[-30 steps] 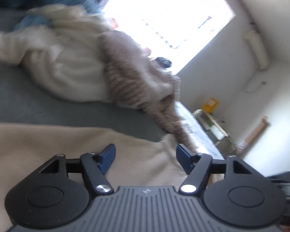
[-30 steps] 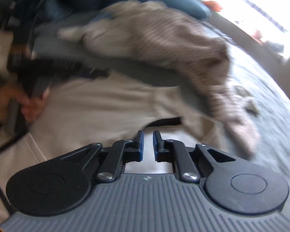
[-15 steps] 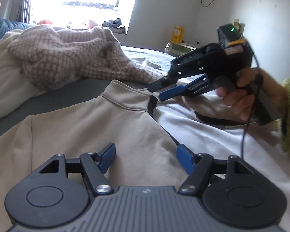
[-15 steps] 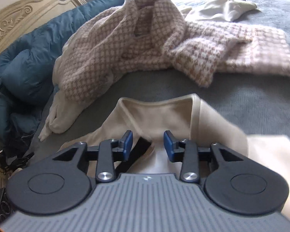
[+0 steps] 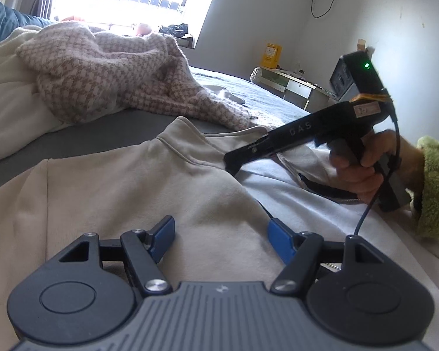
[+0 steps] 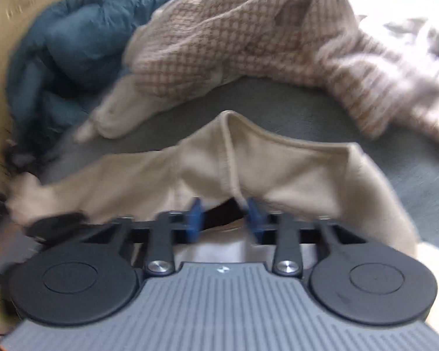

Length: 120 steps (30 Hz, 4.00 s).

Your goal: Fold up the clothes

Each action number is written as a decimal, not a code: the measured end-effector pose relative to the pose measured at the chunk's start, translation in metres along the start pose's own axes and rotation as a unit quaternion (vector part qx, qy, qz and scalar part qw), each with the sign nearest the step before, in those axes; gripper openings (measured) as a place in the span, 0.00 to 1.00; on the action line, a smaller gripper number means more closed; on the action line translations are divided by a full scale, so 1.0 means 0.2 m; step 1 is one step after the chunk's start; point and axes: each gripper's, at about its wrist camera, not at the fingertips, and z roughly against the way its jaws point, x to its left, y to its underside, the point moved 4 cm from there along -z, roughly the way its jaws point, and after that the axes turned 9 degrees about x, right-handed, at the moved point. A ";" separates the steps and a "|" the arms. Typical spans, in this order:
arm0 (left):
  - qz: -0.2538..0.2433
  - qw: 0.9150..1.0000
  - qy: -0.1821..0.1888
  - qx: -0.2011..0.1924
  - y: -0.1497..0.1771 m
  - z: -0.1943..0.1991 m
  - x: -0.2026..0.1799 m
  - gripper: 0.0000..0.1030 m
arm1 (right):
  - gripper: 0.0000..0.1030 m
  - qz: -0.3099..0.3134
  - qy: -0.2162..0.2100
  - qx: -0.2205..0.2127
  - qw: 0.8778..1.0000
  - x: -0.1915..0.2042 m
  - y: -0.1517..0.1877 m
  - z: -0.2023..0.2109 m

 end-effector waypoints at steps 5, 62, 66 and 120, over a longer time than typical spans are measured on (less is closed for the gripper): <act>-0.005 1.000 -0.004 0.000 0.00 0.00 -0.01 0.69 | 0.11 0.108 0.121 0.001 0.987 0.17 -0.06 0.09; 0.062 0.996 0.046 -0.042 -0.01 0.10 0.08 0.75 | 0.12 0.231 0.299 -0.003 0.926 0.65 0.51 0.86; 0.069 0.994 0.054 -0.065 -0.08 0.32 0.02 0.75 | 0.13 0.173 0.289 -0.039 0.941 0.84 0.79 1.13; 0.217 0.971 -0.094 -0.027 1.43 1.46 -0.33 0.08 | 0.06 -0.130 -0.023 -0.095 0.987 1.24 1.94 0.63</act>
